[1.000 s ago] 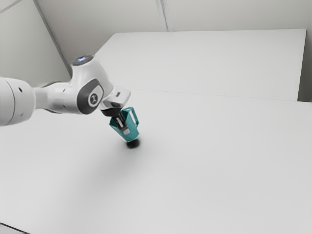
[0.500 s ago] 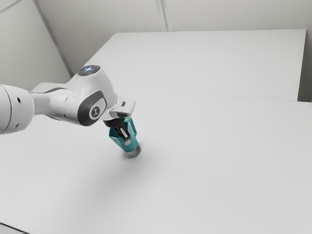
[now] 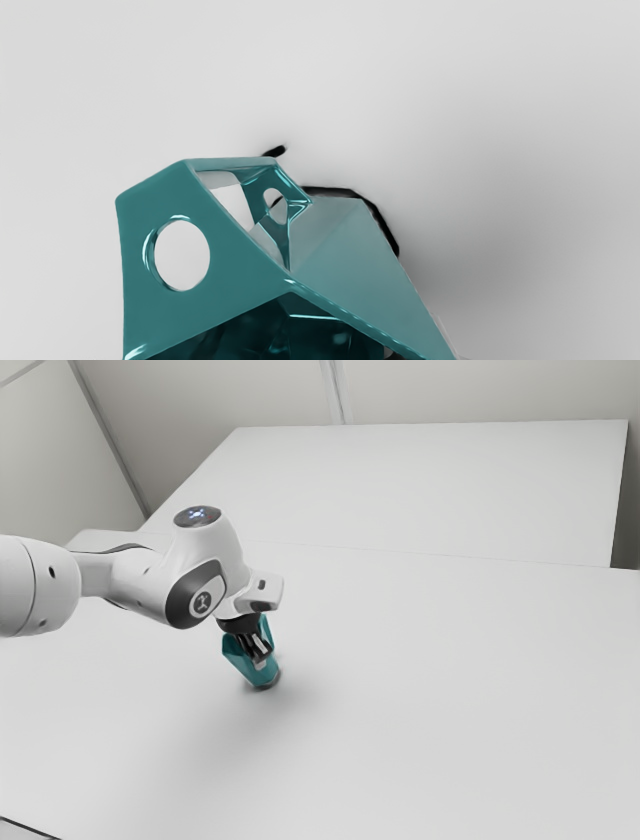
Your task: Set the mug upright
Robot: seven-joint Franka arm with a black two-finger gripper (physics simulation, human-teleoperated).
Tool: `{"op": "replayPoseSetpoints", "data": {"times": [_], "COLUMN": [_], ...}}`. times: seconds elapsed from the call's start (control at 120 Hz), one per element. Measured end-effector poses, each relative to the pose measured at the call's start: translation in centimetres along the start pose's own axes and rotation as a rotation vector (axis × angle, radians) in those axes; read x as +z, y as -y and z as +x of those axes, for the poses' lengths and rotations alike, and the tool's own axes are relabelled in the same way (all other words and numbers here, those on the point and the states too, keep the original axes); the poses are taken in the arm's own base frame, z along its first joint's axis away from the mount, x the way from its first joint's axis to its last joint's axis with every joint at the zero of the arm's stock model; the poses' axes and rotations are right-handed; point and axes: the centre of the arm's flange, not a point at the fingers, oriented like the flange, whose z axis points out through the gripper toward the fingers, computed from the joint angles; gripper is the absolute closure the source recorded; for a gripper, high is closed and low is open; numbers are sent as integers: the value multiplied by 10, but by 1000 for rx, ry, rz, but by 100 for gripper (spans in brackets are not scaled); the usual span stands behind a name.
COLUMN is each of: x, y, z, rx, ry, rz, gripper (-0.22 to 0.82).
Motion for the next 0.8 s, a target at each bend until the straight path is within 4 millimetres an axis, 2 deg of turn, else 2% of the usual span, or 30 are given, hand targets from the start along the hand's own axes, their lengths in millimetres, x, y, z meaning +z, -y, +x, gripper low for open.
{"op": "replayPoseSetpoints", "data": {"times": [0.058,0.233,0.375,0.525,0.625,0.8], "x": [0,-2,-3,-15,-31,-61], "y": [1,5,9,14,14,-5], "z": [-1,-5,-8,-12,-14,-8], "rx": [-15,-58,-86,-113,-124,-96], "ry": [1,13,20,11,-5,-35], "rz": [1,-6,-8,-2,7,20], "gripper": [77,39,20,10,6,3]}}
